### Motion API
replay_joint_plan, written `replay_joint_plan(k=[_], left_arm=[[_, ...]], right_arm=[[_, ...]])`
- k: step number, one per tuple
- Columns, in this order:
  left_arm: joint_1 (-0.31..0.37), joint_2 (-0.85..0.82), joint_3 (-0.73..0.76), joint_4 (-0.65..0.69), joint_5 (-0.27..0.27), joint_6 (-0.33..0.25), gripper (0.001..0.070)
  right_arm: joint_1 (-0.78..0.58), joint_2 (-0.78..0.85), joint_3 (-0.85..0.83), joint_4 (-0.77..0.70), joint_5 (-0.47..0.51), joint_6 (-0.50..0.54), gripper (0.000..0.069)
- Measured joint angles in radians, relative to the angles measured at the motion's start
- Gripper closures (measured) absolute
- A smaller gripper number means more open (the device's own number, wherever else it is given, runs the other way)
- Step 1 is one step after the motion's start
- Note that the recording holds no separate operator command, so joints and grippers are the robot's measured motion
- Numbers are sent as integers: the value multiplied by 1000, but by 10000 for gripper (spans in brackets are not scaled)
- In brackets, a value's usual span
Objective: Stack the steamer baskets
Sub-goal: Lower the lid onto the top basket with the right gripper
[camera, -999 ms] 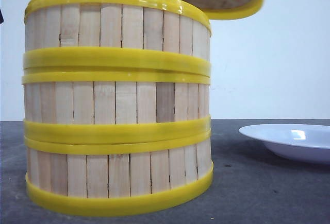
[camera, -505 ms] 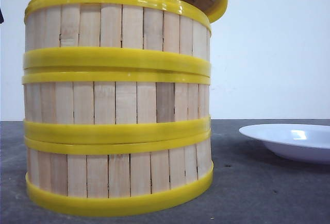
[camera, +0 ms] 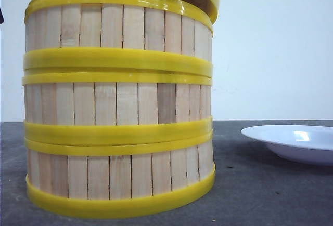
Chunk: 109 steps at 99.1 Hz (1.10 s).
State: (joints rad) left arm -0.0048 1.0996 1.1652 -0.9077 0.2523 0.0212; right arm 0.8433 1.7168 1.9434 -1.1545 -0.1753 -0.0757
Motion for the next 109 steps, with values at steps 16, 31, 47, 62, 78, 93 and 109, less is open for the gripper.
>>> replay_joint_plan(k=[16, 31, 47, 62, 78, 93, 109], left_arm=[[0, 0, 0, 0, 0, 0, 411], [0, 0, 0, 0, 0, 0, 411], [0, 0, 0, 0, 0, 0, 411], [0, 0, 0, 1, 0, 1, 411], [0, 0, 0, 1, 0, 1, 411], [0, 0, 0, 3, 0, 1, 411], [0, 0, 0, 10, 0, 1, 411]], right_arm=[[0, 1, 0, 12, 1, -3, 619], [2, 13, 3, 8, 1, -4, 619], [6, 60, 3, -3, 14, -8, 619], [10, 68, 5, -3, 19, -11, 619], [14, 68, 5, -4, 22, -14, 619], [17, 68, 5, -4, 22, -14, 617], [27, 68, 5, -5, 32, -14, 617]])
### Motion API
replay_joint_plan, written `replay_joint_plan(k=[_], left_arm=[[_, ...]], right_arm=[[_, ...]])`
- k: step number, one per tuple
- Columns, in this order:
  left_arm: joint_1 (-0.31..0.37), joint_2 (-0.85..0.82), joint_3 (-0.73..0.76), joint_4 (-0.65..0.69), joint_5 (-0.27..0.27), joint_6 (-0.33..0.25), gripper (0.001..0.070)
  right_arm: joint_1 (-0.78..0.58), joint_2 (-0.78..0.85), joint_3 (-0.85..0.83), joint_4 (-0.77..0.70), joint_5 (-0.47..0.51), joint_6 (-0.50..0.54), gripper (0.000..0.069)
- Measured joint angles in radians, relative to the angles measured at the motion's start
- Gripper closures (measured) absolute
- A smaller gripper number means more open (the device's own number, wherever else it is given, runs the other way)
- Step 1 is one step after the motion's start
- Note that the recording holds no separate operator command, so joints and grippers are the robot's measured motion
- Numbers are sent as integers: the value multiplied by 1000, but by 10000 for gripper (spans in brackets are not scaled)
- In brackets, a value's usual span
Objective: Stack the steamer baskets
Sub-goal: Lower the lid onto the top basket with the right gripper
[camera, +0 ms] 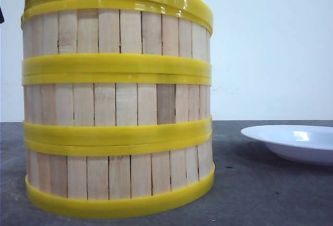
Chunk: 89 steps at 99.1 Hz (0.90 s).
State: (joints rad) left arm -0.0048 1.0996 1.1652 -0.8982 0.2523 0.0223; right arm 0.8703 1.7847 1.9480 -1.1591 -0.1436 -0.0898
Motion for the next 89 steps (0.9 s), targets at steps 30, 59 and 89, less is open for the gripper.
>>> replay_joint_plan(k=[30, 59, 89], left_arm=[[0, 0, 0, 3, 0, 0, 411], [0, 0, 0, 3, 0, 0, 411], [0, 0, 0, 3, 0, 3, 411]], right_arm=[[11, 0, 0, 26, 9, 0, 617], [11, 0, 0, 26, 14, 0, 617], [12, 0, 0, 29, 32, 0, 617]])
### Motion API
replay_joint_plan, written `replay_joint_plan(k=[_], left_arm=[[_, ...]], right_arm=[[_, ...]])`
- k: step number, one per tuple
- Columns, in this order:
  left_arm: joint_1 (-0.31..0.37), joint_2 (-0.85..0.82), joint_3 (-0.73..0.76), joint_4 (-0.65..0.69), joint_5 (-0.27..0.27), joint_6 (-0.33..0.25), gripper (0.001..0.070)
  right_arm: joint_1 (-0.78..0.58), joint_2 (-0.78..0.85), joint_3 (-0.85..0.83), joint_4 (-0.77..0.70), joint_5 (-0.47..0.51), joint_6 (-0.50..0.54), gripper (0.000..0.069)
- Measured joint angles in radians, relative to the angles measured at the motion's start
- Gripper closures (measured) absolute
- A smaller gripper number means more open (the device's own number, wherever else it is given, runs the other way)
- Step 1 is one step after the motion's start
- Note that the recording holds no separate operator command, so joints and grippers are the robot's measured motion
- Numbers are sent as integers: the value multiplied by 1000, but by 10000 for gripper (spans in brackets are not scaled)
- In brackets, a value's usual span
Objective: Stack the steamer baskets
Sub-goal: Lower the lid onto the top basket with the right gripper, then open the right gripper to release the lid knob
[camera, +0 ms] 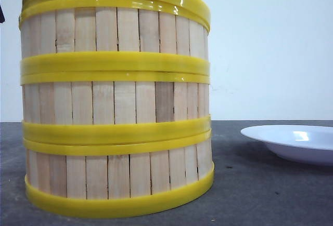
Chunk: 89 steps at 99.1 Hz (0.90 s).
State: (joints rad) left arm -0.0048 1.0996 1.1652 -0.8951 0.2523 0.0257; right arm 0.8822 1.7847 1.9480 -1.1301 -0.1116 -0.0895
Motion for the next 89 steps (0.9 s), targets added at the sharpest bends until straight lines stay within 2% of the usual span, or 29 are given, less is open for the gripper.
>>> replay_joint_plan(k=[47, 53, 73, 89], left_arm=[[0, 0, 0, 0, 0, 0, 411], [0, 0, 0, 0, 0, 0, 411], [0, 0, 0, -1, 0, 0, 411], [0, 0, 0, -1, 0, 1, 411]], right_arm=[[2, 0, 0, 10, 0, 0, 607], [2, 0, 0, 12, -1, 0, 573], [3, 0, 0, 19, -7, 0, 378], [5, 0, 2, 39, -51, 0, 339]])
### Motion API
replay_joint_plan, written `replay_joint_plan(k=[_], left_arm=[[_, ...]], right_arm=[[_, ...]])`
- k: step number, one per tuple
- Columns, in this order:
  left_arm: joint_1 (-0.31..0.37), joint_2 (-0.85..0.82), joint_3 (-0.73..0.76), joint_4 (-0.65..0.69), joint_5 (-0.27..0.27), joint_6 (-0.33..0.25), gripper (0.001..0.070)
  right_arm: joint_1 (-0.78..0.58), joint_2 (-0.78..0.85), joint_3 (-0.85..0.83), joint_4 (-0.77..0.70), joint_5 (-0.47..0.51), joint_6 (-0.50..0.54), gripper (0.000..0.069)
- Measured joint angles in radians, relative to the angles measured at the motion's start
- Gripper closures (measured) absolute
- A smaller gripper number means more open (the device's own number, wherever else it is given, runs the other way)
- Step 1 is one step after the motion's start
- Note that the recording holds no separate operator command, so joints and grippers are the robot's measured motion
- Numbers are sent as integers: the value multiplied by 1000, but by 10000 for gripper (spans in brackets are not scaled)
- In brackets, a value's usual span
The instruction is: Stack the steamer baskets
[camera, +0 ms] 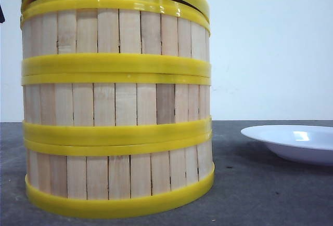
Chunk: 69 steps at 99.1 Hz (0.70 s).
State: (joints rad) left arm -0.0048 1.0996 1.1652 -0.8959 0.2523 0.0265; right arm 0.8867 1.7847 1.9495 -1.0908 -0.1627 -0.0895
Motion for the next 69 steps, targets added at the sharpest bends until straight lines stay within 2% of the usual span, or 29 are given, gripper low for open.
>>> replay_joint_plan(k=[22, 33, 53, 69], left_arm=[[0, 0, 0, 0, 0, 0, 411], [0, 0, 0, 0, 0, 0, 411], [0, -8, 0, 0, 0, 0, 411], [0, -53, 0, 1, 0, 0, 411]], right_arm=[[-10, -14, 51, -10, 12, 0, 336], [-35, -64, 51, -20, 53, 0, 336], [-182, -196, 42, -51, 88, 0, 336], [-323, -331, -101, -46, 92, 0, 336]])
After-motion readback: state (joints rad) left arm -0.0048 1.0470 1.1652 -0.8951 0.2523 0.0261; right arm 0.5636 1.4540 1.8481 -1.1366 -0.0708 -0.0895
